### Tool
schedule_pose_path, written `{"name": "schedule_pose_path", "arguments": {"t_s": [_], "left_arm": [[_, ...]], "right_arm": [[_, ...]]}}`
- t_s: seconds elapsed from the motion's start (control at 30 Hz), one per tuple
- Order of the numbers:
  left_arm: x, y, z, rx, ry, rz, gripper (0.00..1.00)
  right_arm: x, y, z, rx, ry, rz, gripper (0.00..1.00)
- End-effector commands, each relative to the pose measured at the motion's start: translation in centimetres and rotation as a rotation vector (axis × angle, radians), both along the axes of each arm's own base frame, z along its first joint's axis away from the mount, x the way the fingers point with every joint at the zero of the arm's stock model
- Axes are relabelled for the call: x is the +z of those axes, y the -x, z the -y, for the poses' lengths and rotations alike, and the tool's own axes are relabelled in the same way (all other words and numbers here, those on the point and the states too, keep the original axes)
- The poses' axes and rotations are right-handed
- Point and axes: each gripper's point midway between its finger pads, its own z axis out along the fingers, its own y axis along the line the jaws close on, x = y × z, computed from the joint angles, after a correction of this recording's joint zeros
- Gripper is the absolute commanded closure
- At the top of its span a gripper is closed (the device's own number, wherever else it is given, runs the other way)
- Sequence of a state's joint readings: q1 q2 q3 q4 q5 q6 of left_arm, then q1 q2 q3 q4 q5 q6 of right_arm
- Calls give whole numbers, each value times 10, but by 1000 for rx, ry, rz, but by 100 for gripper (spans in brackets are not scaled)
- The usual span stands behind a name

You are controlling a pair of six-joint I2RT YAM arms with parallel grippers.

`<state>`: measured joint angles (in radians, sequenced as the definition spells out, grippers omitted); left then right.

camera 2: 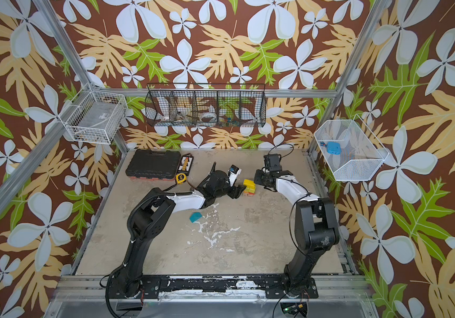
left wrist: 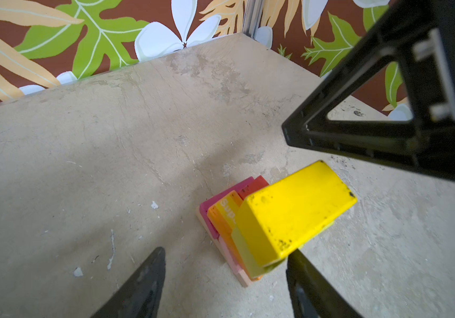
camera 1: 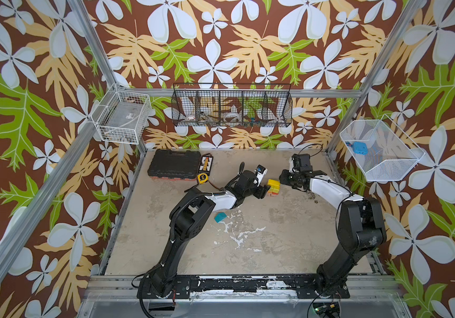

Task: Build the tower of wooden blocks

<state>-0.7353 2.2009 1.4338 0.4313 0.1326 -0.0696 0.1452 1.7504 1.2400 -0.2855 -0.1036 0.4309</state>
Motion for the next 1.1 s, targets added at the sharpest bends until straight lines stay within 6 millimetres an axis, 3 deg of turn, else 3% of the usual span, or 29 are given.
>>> {"name": "schedule_pose_path", "arguments": {"t_s": [0.0,0.53,1.07], "left_arm": [[1,3,5,-32,1,9,30],[8,21,20,-139,35,22,38],[11,24,26,-163,46,21,38]], "right_arm": [[4,1,1,-5,4,7,57],[6,1,7,-33,21,10,57],[5,0,5,-25,14,9,57]]}}
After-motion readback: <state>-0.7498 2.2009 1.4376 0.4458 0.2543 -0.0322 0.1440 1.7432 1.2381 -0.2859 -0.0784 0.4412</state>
